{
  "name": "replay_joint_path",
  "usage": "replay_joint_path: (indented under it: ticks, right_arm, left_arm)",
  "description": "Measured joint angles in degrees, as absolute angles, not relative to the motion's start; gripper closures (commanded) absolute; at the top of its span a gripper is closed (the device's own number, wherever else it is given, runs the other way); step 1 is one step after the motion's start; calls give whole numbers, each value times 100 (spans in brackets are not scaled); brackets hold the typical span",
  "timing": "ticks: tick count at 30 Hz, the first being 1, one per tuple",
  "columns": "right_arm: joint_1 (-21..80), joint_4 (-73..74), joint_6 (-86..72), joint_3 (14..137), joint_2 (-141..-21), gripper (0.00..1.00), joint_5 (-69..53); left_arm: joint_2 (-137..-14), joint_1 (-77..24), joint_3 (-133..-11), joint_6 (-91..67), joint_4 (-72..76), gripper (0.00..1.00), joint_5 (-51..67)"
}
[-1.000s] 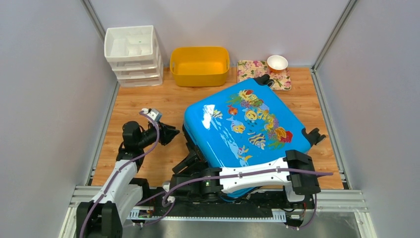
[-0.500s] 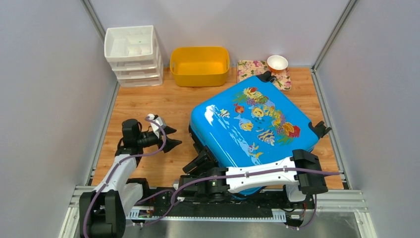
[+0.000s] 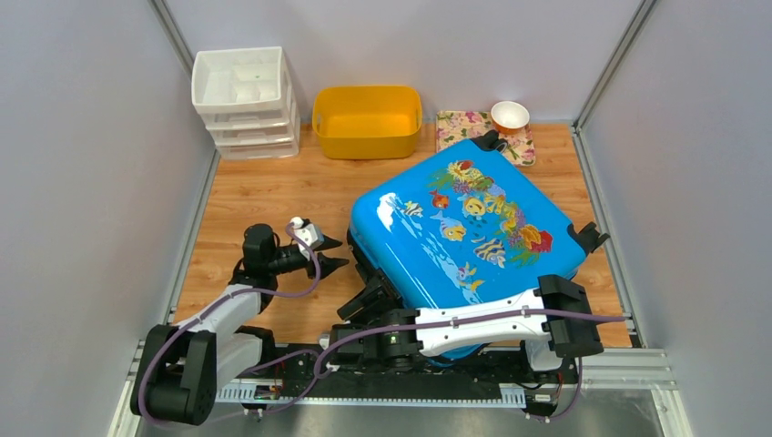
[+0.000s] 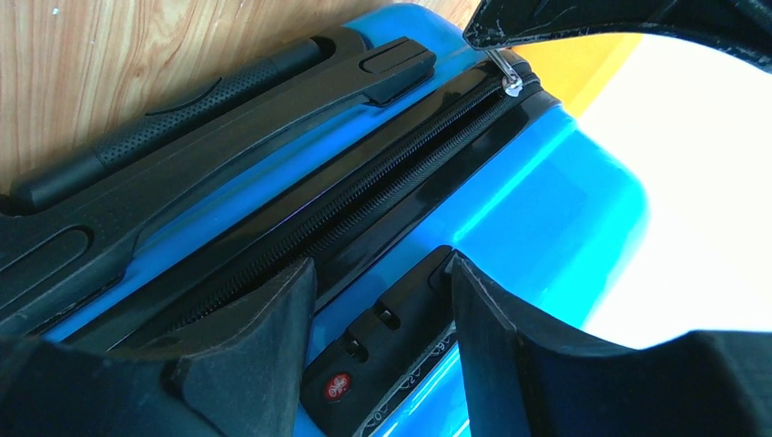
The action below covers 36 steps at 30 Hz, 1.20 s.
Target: Open, take out, and arrange the luggage
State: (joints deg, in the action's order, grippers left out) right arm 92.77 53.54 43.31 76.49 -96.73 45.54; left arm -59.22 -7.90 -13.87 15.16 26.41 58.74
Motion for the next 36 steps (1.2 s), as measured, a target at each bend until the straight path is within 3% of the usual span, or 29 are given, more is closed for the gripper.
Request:
replay_joint_path:
  ticks: [5, 10, 16, 21, 36]
  right_arm:
    - [9299, 5428, 4289, 7679, -9673, 43, 4552]
    - [9332, 5520, 4230, 7732, -9673, 43, 4552]
    - [9347, 5618, 4125, 7804, -9673, 43, 4554]
    - [9360, 5655, 4049, 7811, -9664, 43, 4558]
    - [9373, 5736, 3940, 7817, -9627, 43, 4556]
  left_arm:
    - [-6123, -980, -1387, 1426, 2989, 43, 5837]
    - [-6270, -1129, -1387, 1374, 3100, 52, 5830]
    - [-6300, -1166, -1387, 1028, 3253, 70, 5725]
    - [-6311, -1192, -1387, 663, 3376, 100, 5642]
    - [-5734, -1245, -1168, 440, 3315, 100, 5118]
